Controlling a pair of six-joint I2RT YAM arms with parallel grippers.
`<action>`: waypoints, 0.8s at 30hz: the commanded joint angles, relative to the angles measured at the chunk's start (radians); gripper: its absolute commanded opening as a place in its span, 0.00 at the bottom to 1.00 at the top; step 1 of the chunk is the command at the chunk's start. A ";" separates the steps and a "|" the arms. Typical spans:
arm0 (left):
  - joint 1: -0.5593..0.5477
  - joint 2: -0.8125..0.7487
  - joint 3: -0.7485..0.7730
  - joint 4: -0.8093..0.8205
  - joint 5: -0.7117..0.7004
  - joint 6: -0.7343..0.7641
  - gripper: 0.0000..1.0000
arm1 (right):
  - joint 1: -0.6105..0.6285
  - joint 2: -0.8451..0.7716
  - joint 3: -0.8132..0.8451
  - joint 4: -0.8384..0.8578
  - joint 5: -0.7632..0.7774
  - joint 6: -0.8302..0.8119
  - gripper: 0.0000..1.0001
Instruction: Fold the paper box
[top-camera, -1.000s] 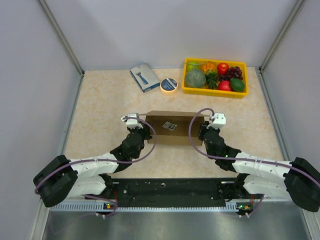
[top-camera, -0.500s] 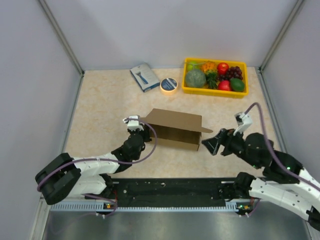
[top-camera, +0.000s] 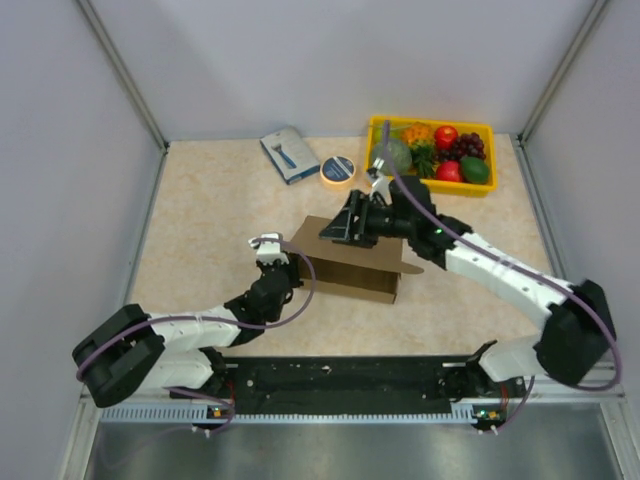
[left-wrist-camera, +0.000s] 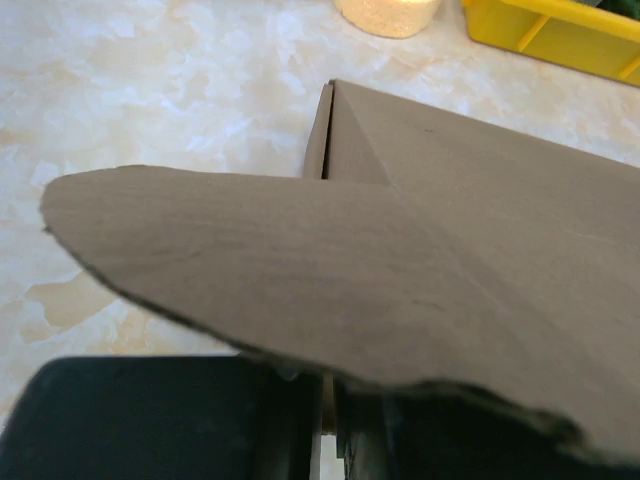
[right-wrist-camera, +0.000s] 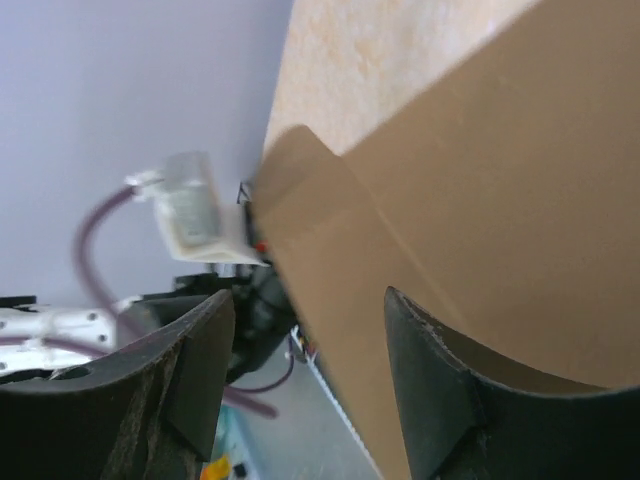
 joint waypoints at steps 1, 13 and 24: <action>-0.004 -0.018 -0.004 -0.112 -0.014 -0.043 0.11 | -0.003 0.139 -0.134 0.450 -0.233 0.167 0.61; -0.003 -0.661 0.050 -1.005 0.590 -0.402 0.66 | -0.016 0.325 -0.291 0.736 -0.265 0.161 0.62; -0.003 -0.770 0.433 -1.221 0.764 -0.236 0.61 | -0.033 0.274 -0.282 0.453 -0.298 -0.072 0.62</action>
